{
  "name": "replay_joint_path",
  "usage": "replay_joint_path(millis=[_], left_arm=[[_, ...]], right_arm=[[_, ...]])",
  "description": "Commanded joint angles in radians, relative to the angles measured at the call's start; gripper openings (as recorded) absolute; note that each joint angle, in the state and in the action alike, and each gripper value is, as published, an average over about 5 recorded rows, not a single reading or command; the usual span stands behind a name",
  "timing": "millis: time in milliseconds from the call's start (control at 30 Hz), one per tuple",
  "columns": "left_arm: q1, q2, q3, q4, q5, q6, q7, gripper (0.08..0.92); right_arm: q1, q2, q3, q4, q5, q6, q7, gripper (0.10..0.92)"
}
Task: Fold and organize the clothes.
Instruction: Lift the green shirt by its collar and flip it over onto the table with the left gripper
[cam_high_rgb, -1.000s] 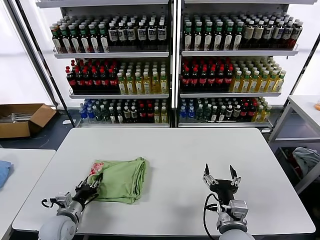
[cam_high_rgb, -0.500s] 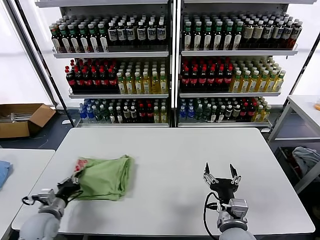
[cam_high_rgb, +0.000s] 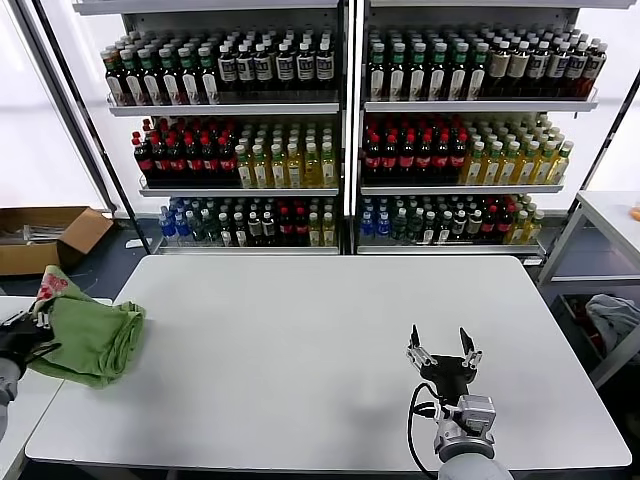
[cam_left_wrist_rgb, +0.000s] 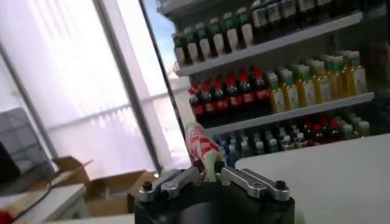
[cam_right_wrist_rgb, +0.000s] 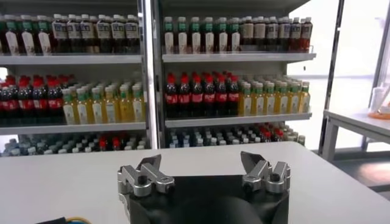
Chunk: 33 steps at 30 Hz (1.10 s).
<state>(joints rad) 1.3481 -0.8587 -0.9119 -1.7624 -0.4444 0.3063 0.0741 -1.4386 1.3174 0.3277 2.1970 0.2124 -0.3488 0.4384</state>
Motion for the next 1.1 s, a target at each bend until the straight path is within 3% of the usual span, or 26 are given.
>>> replay_joint_path(millis=[33,200,400,567,867,1100], left_arm=[[-0.028,-0.238,0.456,-0.272,0.125,0.052,-0.050,0.114],[-0.074,-0.405,0.697,-0.354,0.138,0.112,-0.118,0.114],[-0.137,-0.527,0.834,-0.241,0.310,0.134,-0.128,0.114],[-0.189,-0.532,0.827,-0.147,0.311,0.149,-0.129,0.114],[-0.227,-0.529,0.825,-0.152,0.172,0.126,-0.136,0.118],[-0.247,-0.583,0.845,-0.174,0.009,0.081,-0.187,0.283]], right_arm=[[-0.054,-0.003,0.032,0.009,-0.002,0.014,0.000,0.823],[-0.095,0.012,0.062,0.018,-0.013,0.023,0.001,0.823],[-0.120,0.035,0.082,0.029,-0.031,0.026,-0.001,0.823],[-0.123,0.052,0.072,0.025,-0.052,0.027,-0.004,0.823],[-0.088,0.068,0.045,-0.015,-0.076,0.007,-0.001,0.823],[-0.047,0.067,0.020,-0.031,-0.024,-0.036,0.002,0.823]])
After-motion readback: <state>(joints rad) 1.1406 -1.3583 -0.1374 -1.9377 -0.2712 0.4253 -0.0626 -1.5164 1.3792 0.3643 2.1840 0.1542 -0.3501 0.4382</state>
